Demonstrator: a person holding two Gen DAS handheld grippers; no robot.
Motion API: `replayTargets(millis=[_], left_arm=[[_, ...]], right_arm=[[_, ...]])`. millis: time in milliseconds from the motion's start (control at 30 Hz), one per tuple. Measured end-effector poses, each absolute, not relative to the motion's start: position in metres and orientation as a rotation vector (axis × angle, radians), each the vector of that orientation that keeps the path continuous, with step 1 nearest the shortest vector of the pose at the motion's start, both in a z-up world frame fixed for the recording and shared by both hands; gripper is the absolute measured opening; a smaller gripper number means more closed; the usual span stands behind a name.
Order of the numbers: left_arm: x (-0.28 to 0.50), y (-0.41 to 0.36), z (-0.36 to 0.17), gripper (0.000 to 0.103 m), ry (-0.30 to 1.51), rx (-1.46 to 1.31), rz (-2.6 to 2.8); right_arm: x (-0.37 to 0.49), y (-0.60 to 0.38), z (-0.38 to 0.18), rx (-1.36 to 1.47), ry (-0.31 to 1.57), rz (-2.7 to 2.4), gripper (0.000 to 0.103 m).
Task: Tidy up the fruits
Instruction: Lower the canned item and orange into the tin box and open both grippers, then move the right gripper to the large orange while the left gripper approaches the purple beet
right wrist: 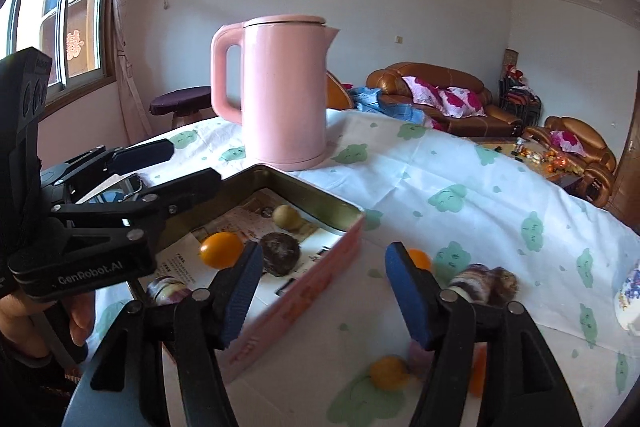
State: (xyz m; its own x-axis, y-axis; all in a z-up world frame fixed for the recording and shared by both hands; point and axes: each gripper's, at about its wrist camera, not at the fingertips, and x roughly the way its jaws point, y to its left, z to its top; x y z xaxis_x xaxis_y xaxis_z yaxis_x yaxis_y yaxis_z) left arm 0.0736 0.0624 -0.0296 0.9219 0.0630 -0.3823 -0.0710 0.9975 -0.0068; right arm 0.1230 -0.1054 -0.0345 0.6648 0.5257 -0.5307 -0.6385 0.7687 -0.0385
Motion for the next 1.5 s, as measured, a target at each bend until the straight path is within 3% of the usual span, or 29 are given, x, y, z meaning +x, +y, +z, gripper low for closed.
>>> replayTargets(millis=[600, 1200, 1500], left_arm=[[0.09, -0.054, -0.052, 0.075, 0.522, 0.103, -0.159], [0.131, -0.075, -0.058, 0.071, 0.595, 0.071, -0.193], [0.138, -0.081, -0.065, 0.071, 0.638, 0.076, -0.254]], right_arm=[[0.122, -0.23, -0.051, -0.135, 0.549, 0.369, 0.07], [0.162, -0.23, -0.077, -0.104, 0.736, 0.463, 0.07], [0.184, -0.233, -0.091, -0.007, 0.856, 0.55, 0.058]])
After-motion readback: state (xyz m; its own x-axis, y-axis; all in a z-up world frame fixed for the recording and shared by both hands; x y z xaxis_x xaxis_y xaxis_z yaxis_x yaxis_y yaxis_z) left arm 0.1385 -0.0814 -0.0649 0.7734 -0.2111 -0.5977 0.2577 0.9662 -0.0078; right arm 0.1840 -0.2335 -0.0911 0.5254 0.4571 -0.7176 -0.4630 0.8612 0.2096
